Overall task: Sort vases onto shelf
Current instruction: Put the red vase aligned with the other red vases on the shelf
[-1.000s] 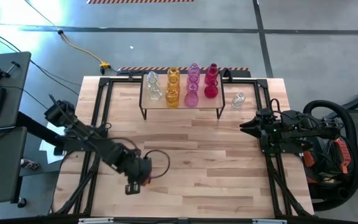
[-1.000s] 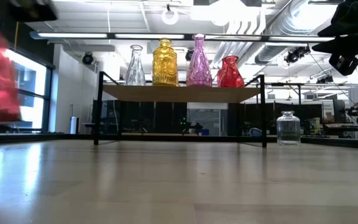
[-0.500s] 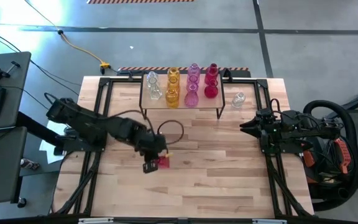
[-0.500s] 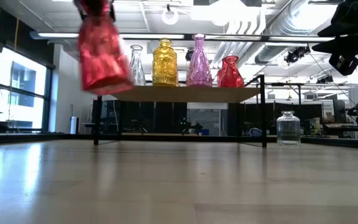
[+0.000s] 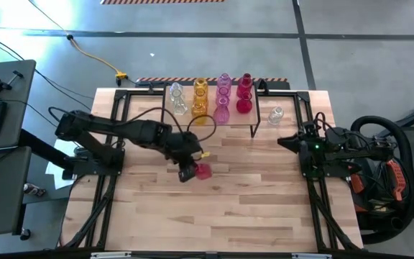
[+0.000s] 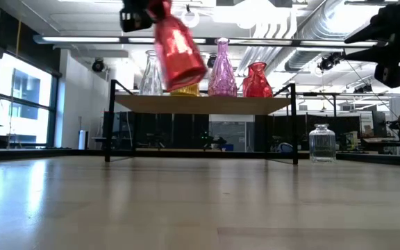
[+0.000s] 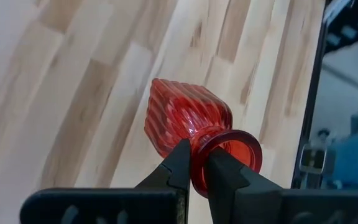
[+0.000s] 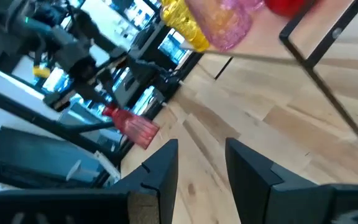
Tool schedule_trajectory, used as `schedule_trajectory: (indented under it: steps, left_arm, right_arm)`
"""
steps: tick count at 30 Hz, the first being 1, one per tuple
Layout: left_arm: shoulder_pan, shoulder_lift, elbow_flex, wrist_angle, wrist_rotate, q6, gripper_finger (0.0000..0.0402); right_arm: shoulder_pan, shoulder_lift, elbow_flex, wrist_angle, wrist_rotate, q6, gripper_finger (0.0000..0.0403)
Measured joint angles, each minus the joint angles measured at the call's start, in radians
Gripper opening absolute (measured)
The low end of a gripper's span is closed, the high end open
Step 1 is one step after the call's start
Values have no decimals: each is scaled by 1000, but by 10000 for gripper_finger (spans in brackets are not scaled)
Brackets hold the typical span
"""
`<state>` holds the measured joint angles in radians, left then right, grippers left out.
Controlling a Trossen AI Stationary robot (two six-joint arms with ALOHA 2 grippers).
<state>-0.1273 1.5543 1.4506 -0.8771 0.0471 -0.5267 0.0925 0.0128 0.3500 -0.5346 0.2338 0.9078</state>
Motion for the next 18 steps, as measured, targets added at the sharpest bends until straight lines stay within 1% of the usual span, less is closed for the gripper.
schedule_trajectory:
  steps: [4,7,10,14,18]
  left_arm:
    - [26,0,0,65,-1,-4,17]
    - [45,0,0,97,1,-18,17]
    - [61,0,0,117,35,-19,17]
    - [77,0,1,153,55,-19,17]
    - [92,0,1,187,95,-20,17]
  right_arm:
    - [0,0,0,0,-1,-28,114]
    - [0,0,0,2,-1,-118,114]
    - [0,0,0,46,-3,-193,119]
    - [0,3,0,144,-26,-210,148]
    - [0,38,0,211,-2,-212,191]
